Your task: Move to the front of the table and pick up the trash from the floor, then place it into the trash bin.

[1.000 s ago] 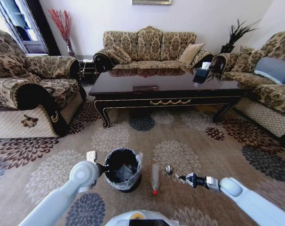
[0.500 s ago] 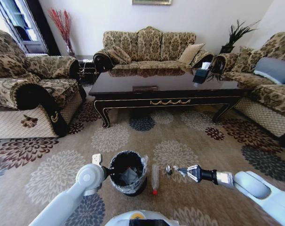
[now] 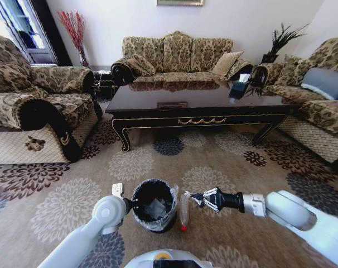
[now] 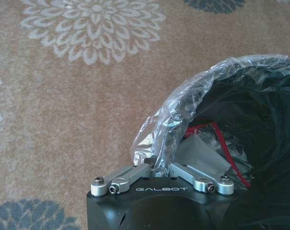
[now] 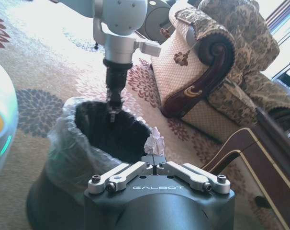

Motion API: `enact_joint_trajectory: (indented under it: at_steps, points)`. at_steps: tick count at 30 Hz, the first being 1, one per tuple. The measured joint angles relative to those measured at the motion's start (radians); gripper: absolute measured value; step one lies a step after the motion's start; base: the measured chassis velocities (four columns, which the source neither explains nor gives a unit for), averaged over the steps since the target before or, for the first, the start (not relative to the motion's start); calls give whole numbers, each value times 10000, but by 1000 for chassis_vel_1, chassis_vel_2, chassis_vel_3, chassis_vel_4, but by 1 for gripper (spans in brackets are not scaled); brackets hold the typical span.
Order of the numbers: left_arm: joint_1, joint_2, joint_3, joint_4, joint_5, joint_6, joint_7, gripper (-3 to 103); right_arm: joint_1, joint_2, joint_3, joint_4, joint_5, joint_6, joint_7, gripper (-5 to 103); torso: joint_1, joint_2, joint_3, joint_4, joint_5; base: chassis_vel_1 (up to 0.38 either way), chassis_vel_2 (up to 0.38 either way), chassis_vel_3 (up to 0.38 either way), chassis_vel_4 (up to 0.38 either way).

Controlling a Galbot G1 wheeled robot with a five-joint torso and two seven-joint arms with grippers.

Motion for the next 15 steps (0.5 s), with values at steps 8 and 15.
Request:
enact_joint_trajectory:
  at_steps: [8, 15]
  points:
    - [-1228, -230, 911, 563, -231, 0, -177, 0, 762, -520, -173, -96, -76, 91, 307, 0, 0, 0, 0, -2, 2, 0, 0, 0, 0]
    - [-2320, -889, 2091, 1265, -252, 0, -348, 0, 783, -487, -380, -143, -521, 162, 488, 0, 0, 0, 1, -1, 3, 0, 0, 0, 0]
